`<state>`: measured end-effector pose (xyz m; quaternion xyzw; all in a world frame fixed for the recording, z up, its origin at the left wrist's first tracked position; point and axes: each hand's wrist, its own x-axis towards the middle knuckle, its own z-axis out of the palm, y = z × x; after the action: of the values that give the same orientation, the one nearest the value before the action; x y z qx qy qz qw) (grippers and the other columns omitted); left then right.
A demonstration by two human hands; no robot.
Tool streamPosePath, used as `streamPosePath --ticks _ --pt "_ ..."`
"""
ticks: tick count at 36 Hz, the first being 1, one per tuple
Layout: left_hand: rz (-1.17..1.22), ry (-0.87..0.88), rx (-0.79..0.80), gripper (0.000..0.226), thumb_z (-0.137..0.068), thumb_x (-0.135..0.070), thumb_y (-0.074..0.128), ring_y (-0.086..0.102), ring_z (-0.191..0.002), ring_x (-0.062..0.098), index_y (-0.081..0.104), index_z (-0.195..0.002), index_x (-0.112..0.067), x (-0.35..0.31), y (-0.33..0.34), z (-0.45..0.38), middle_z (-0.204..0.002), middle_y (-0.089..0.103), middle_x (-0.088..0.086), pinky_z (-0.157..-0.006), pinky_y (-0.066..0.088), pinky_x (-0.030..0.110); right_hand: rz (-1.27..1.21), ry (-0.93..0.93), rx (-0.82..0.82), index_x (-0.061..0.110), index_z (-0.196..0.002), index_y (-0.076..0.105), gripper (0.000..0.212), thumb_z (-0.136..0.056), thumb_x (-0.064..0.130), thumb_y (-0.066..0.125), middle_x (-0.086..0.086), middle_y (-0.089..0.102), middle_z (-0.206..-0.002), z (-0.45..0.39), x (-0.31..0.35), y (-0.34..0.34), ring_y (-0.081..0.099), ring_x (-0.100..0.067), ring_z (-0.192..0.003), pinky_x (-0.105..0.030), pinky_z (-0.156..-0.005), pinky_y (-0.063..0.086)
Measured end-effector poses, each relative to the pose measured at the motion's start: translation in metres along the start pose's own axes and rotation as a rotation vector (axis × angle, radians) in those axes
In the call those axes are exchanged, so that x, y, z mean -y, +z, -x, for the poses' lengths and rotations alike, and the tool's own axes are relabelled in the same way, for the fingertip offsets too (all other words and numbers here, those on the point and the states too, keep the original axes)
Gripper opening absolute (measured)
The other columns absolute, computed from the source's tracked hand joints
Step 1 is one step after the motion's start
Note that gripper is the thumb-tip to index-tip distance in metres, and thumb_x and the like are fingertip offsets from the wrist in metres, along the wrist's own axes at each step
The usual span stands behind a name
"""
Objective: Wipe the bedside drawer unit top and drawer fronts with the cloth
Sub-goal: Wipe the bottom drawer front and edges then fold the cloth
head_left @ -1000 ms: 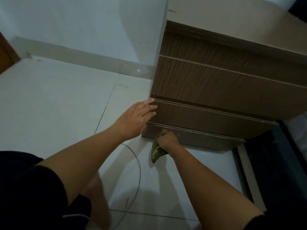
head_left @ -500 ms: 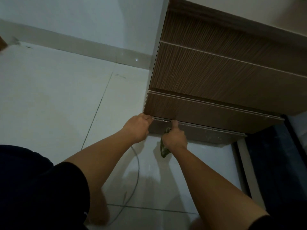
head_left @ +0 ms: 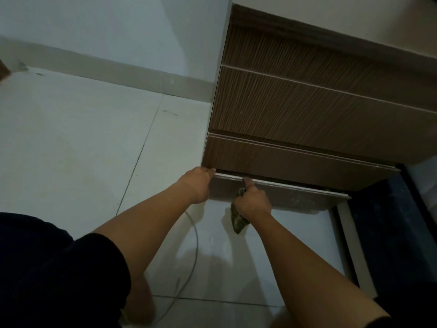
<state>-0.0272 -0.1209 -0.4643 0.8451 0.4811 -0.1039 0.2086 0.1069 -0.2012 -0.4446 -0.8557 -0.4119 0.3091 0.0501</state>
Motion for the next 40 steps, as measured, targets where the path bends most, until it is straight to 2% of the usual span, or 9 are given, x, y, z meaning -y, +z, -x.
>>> streamPosePath --ticks 8,13,18,21,26,28,32,34,40 --pt "-0.013 -0.011 0.059 0.068 -0.089 -0.014 0.054 0.052 -0.118 0.029 0.022 -0.148 -0.02 -0.004 -0.006 0.014 -0.134 0.047 0.013 -0.095 0.046 0.033 -0.085 -0.005 0.024 0.033 -0.144 0.027 0.065 -0.084 0.021 0.05 -0.014 0.052 -0.134 0.014 -0.013 0.002 0.054 -0.033 -0.118 -0.042 -0.099 0.048" --pt "-0.014 -0.02 0.099 0.064 -0.091 -0.016 0.051 0.049 -0.121 0.031 0.025 -0.149 -0.021 -0.003 -0.012 0.018 -0.139 0.042 0.016 -0.1 0.044 0.034 -0.353 0.006 0.071 0.024 -0.138 0.043 0.056 -0.084 0.014 0.055 -0.012 0.058 -0.126 0.018 -0.023 -0.005 0.059 -0.029 -0.11 -0.037 -0.097 0.05" --pt "-0.002 -0.029 0.112 0.056 -0.095 -0.016 0.044 0.044 -0.127 0.03 0.027 -0.148 -0.017 0.003 -0.014 0.021 -0.143 0.041 0.016 -0.104 0.039 0.033 -0.68 0.043 0.193 0.003 -0.114 0.062 0.03 -0.085 0.003 0.059 -0.015 0.067 -0.101 0.021 -0.027 -0.02 0.066 -0.029 -0.093 -0.039 -0.088 0.054" --pt "-0.017 -0.059 0.108 0.056 -0.097 -0.017 0.041 0.037 -0.133 0.03 0.021 -0.149 -0.01 0.007 -0.017 0.024 -0.147 0.036 0.016 -0.107 0.032 0.033 -0.826 0.008 0.287 0.005 -0.1 0.064 0.018 -0.082 0.001 0.062 -0.015 0.069 -0.096 0.02 -0.022 -0.031 0.067 -0.028 -0.085 -0.04 -0.084 0.056" --pt "-0.007 -0.083 0.143 0.053 -0.099 -0.018 0.037 0.03 -0.138 0.03 0.02 -0.149 -0.007 0.018 -0.017 0.029 -0.152 0.031 0.014 -0.111 0.026 0.031 -0.949 -0.13 0.286 0.002 -0.114 0.062 0.041 -0.076 0.007 0.073 -0.014 0.071 -0.101 0.018 -0.003 -0.041 0.071 -0.022 -0.081 -0.036 -0.079 0.059" --pt "-0.008 -0.084 0.153 0.055 -0.1 -0.019 0.035 0.029 -0.14 0.028 0.015 -0.15 -0.007 0.021 -0.018 0.029 -0.154 0.028 0.012 -0.112 0.024 0.029 -0.891 -0.195 0.18 0.003 -0.111 0.063 0.042 -0.072 0.008 0.077 -0.012 0.071 -0.1 0.019 0.008 -0.043 0.07 -0.023 -0.086 -0.039 -0.083 0.058" --pt "-0.007 -0.075 0.147 0.054 -0.1 -0.017 0.034 0.032 -0.138 0.027 0.016 -0.15 -0.007 0.019 -0.02 0.03 -0.153 0.031 0.009 -0.11 0.025 0.027 -0.475 -0.411 -0.081 0.013 -0.096 0.057 0.025 -0.077 0.004 0.07 0.0 0.054 -0.089 0.028 0.029 -0.036 0.055 -0.012 -0.077 -0.021 -0.07 0.048" --pt "-0.001 -0.065 0.148 0.053 -0.099 -0.016 0.037 0.034 -0.137 0.027 0.02 -0.149 -0.008 0.018 -0.018 0.03 -0.151 0.034 0.009 -0.11 0.027 0.029 -0.254 -0.546 -0.155 0.009 -0.098 0.056 0.024 -0.077 0.001 0.065 -0.001 0.043 -0.098 0.029 0.033 -0.02 0.05 -0.016 -0.085 -0.02 -0.075 0.04" --pt "0.02 -0.035 0.169 0.05 -0.097 -0.017 0.042 0.042 -0.13 0.029 0.031 -0.146 -0.011 0.013 -0.013 0.029 -0.144 0.043 0.013 -0.105 0.035 0.032 0.113 -0.562 -0.007 0.009 -0.136 0.033 0.061 -0.08 -0.008 0.052 -0.015 0.04 -0.141 0.023 0.03 0.034 0.037 -0.03 -0.132 -0.039 -0.111 0.028"
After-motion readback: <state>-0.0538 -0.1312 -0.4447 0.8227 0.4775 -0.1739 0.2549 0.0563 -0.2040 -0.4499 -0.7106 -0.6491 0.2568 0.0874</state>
